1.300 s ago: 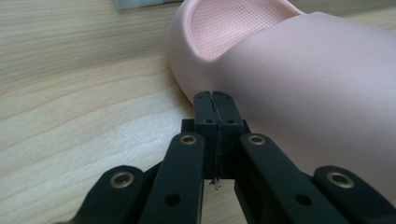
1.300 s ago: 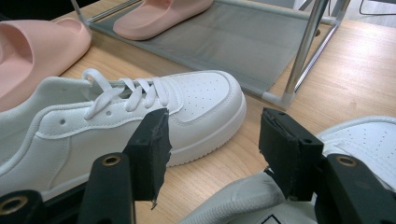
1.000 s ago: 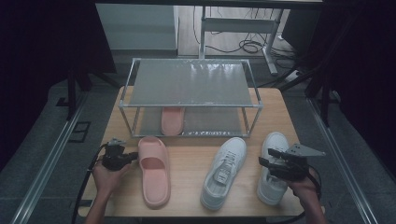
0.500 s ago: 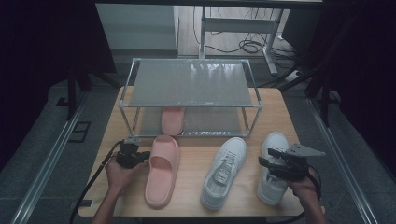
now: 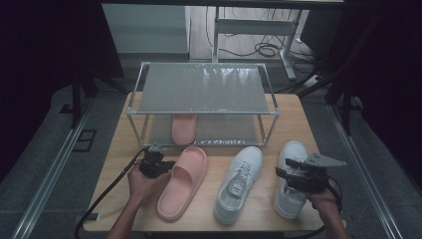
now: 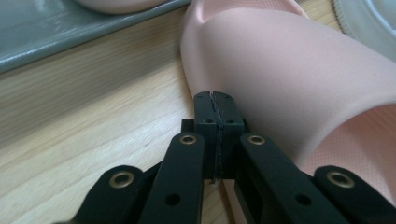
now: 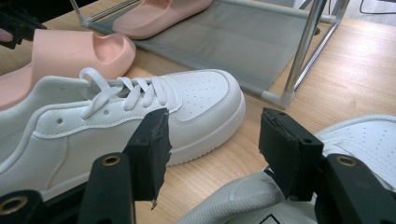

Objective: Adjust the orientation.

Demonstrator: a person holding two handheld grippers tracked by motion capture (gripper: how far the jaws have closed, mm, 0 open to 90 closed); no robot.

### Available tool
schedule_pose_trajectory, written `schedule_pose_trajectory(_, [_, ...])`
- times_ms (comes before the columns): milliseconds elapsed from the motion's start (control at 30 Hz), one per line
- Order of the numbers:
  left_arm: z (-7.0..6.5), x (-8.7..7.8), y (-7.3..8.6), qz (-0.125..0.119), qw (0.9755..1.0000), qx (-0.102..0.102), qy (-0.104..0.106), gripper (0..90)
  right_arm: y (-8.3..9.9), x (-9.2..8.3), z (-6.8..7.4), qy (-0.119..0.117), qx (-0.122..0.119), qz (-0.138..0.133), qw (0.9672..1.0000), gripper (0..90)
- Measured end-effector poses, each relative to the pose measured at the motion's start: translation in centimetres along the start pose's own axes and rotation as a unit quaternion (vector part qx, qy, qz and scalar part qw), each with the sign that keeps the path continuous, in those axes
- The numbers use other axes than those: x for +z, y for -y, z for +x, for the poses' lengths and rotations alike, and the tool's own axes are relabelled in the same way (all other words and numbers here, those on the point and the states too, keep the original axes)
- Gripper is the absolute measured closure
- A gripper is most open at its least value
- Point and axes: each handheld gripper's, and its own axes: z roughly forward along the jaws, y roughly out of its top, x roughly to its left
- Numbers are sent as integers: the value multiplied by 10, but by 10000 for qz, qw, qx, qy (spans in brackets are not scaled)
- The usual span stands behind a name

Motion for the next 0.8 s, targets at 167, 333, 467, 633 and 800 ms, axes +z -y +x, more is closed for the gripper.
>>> schedule_pose_trajectory(167, [-4, 3, -3, 5, 10000, 33, 0, 900, 0, 0, 0, 0, -4, -3, 10000, 440])
schedule_pose_trajectory(333, [2, -12, 0, -139, 9997, 12, -206, 893, 0, -1, -1, 11, 19, -42, 10000, 440])
schedule_pose_trajectory(467, [6, -34, 8, -324, 9986, -14, -406, 892, 0, -3, -1, 22, 10, -42, 10000, 440])
schedule_pose_trajectory(633, [2, -63, 26, -517, 9970, 4, -574, 890, -1, -3, -1, 26, 4, -41, 10000, 440])
schedule_pose_trajectory(800, [-9, -85, 46, -685, 9959, 1, -593, 888, -1, -2, 0, 22, 2, -37, 10000, 440])
